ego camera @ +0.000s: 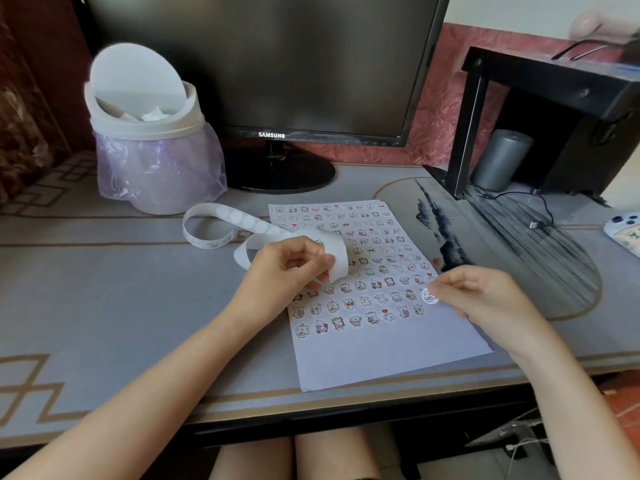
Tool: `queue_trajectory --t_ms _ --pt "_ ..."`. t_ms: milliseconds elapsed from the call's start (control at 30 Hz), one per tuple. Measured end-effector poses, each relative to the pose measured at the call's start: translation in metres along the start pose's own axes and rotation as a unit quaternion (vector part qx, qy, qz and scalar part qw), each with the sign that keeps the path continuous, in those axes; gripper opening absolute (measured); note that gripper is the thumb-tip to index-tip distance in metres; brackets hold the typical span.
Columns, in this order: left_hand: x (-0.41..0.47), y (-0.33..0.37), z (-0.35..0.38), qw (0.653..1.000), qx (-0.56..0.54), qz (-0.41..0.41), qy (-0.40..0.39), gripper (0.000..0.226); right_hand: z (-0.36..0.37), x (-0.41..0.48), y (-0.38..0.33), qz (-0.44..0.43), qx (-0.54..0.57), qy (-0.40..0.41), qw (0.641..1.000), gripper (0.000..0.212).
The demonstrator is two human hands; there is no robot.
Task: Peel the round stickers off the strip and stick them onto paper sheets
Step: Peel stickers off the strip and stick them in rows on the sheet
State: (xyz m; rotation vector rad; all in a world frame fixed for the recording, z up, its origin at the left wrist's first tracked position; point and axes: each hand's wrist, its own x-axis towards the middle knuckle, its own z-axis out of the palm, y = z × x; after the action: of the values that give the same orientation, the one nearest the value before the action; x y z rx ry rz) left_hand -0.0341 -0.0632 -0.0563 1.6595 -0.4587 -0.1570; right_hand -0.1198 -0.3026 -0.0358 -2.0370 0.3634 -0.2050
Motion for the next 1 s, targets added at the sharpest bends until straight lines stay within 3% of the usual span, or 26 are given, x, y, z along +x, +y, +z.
queue_trajectory --t_ms 133,1000 --pt "0.000 -0.001 0.000 1.000 0.007 0.003 -0.001 0.016 -0.005 0.001 0.007 0.031 -0.036 0.002 0.999 0.002" --pt "0.000 -0.002 0.000 1.000 0.011 0.004 0.001 0.016 -0.003 0.000 0.016 0.013 -0.049 0.007 0.999 0.004"
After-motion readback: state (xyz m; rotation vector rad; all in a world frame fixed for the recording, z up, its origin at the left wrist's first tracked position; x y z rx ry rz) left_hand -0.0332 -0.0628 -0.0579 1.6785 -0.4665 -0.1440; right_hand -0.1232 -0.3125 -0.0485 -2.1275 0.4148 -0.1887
